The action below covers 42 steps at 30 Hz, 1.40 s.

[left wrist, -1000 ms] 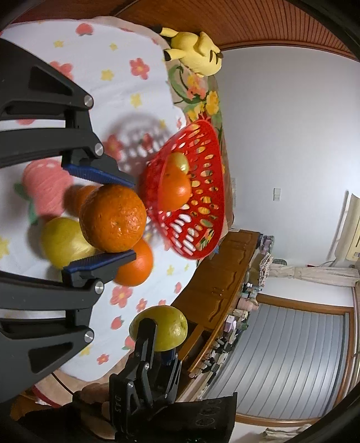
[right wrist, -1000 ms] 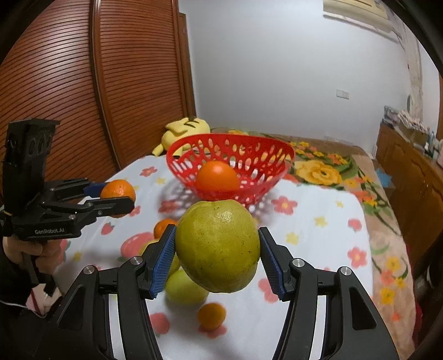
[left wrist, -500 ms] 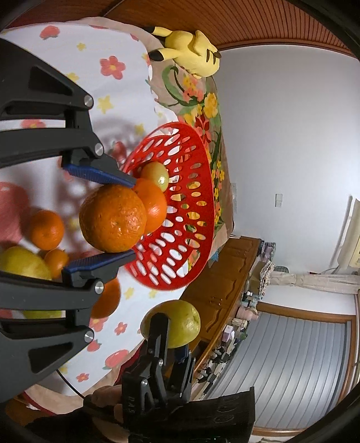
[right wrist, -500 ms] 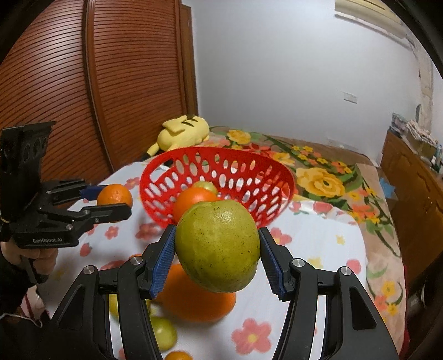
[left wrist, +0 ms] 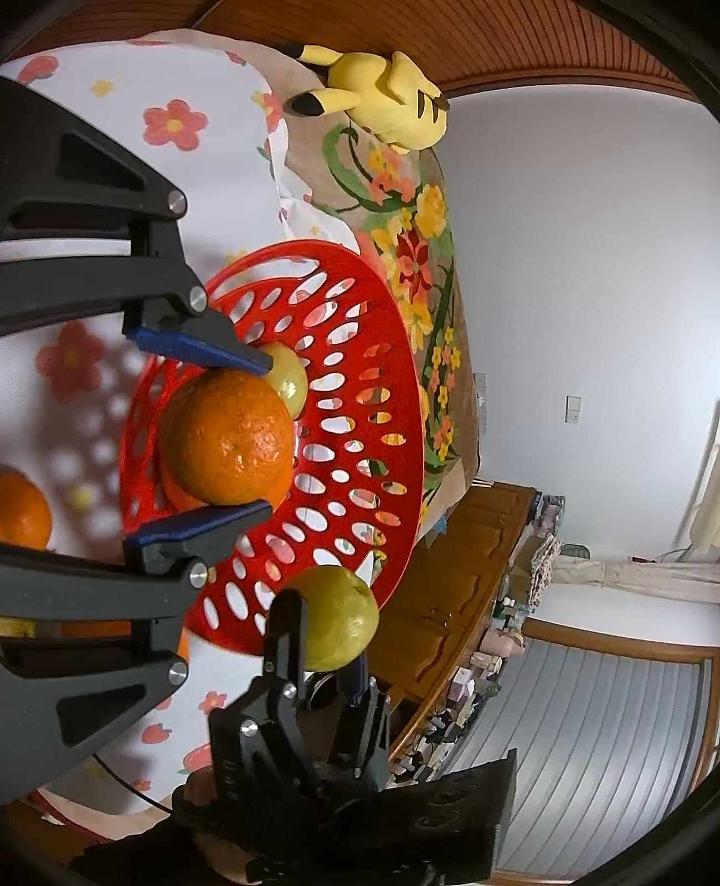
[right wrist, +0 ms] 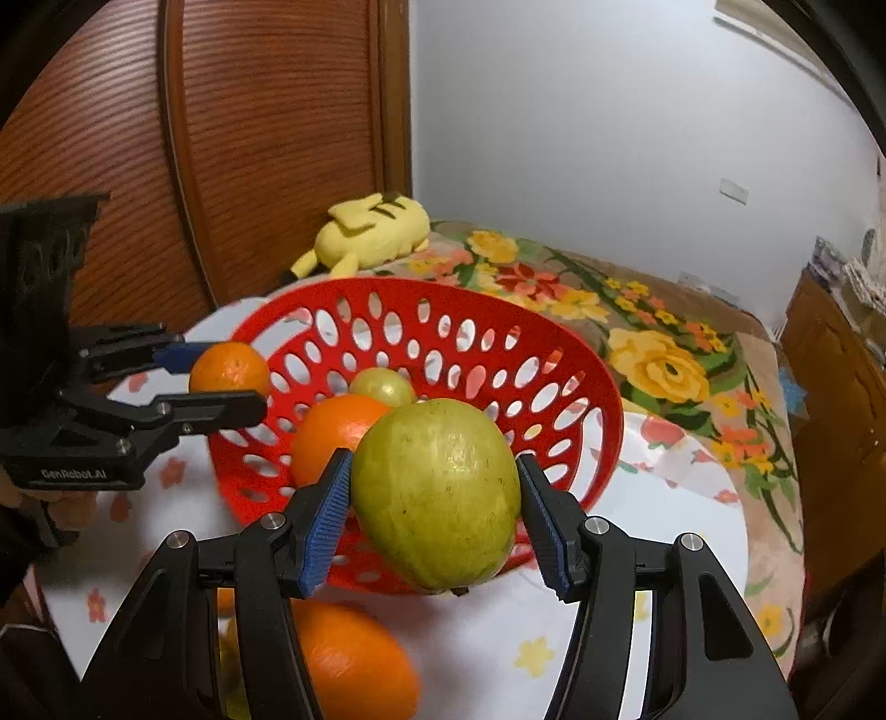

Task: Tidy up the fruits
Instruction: 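Carry the mandarin and green pomelo over the red basket, then release the mandarin with the left tool while the right tool releases the pomelo into the basket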

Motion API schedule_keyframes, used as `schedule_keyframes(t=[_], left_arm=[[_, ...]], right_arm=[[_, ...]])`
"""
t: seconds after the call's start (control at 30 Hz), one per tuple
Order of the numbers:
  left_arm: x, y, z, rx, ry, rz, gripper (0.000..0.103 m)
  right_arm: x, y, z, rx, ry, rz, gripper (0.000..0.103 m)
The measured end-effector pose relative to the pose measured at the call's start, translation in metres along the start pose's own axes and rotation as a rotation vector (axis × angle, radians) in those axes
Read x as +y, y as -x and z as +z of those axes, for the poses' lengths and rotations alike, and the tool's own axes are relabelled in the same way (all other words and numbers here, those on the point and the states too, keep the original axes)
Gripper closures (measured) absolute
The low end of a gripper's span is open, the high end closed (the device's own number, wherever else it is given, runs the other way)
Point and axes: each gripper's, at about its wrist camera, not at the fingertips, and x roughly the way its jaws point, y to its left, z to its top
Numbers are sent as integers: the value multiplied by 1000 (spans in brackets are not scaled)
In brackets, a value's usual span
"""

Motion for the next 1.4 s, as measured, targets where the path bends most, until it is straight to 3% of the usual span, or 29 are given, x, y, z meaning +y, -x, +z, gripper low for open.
schedule_keyframes(t=[0.93,1.4], left_arm=[[15,-12,1,2,23,-21,59],[20,-11,2,-10,25,-20,56]], right_arm=[[-2,-45,3,102,41,-19,43],[-6,-30,8,42,5,-25,42]])
